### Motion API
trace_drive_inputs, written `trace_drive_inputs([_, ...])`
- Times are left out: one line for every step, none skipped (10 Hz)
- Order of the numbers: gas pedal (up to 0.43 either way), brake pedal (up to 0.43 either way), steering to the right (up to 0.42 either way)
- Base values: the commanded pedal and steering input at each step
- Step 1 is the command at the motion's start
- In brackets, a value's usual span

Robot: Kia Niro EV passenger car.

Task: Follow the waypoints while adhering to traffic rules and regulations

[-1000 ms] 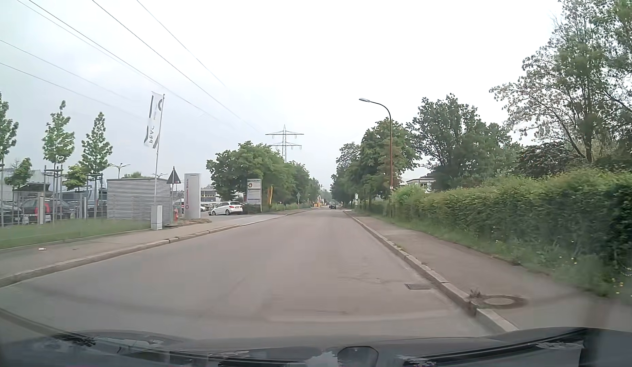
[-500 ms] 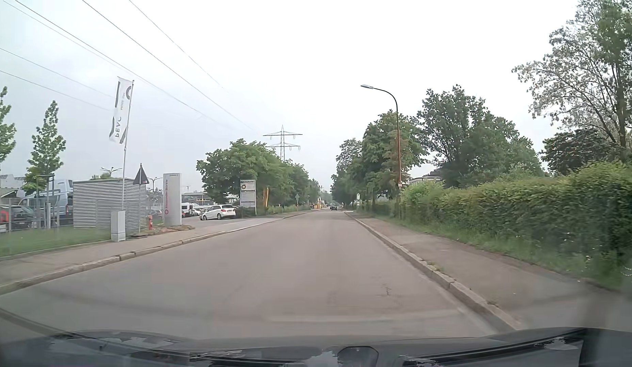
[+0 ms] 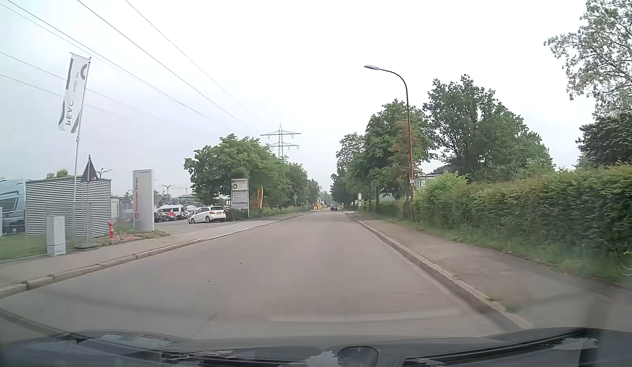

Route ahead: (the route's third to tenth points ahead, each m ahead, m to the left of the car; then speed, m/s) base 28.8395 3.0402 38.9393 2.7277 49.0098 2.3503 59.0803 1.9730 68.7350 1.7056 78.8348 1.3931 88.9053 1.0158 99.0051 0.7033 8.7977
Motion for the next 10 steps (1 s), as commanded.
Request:
trace_drive_inputs([0.24, 0.0, 0.001])
trace_drive_inputs([0.24, 0.0, 0.0])
trace_drive_inputs([0.24, 0.0, 0.001])
trace_drive_inputs([0.24, 0.0, 0.001])
trace_drive_inputs([0.24, 0.0, 0.002])
trace_drive_inputs([0.24, 0.0, 0.004])
trace_drive_inputs([0.228, 0.0, 0.006])
trace_drive_inputs([0.209, 0.0, 0.006])
trace_drive_inputs([0.209, 0.0, 0.006])
trace_drive_inputs([0.209, 0.0, 0.006])
